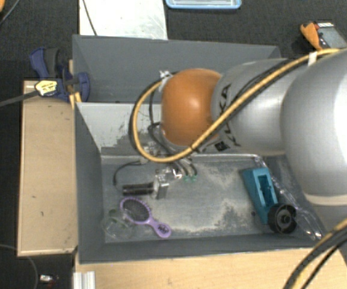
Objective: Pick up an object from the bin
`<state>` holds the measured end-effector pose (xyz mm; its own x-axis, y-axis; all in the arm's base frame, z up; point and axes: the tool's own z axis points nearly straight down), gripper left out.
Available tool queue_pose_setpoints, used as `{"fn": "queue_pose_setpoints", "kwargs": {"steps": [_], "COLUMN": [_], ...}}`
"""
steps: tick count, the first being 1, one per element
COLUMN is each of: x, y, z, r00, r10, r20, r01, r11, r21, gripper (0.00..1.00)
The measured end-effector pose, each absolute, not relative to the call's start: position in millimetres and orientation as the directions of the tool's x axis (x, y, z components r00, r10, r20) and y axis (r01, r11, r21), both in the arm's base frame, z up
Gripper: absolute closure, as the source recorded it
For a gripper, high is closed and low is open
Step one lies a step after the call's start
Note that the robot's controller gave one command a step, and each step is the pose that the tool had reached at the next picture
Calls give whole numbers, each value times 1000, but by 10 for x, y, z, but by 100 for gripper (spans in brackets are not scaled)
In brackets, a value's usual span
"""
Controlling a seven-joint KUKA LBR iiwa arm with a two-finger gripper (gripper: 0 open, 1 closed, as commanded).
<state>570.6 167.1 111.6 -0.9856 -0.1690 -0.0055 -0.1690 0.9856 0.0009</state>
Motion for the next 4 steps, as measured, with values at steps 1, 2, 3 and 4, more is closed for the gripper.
{"fn": "queue_pose_setpoints", "kwargs": {"steps": [1,2,3,4], "x": [5660,5591,5592,5572], "y": [1676,1605,1606,1600], "z": [687,700,701,883], "r00": [-990,-997,-997,-997], "r10": [-141,-75,-74,-73], "r20": [-13,-8,-9,-5], "r01": [-141,-75,-74,-73], "r11": [990,997,997,997], "r21": [3,3,3,3], "gripper": [0,100,100,100]}}
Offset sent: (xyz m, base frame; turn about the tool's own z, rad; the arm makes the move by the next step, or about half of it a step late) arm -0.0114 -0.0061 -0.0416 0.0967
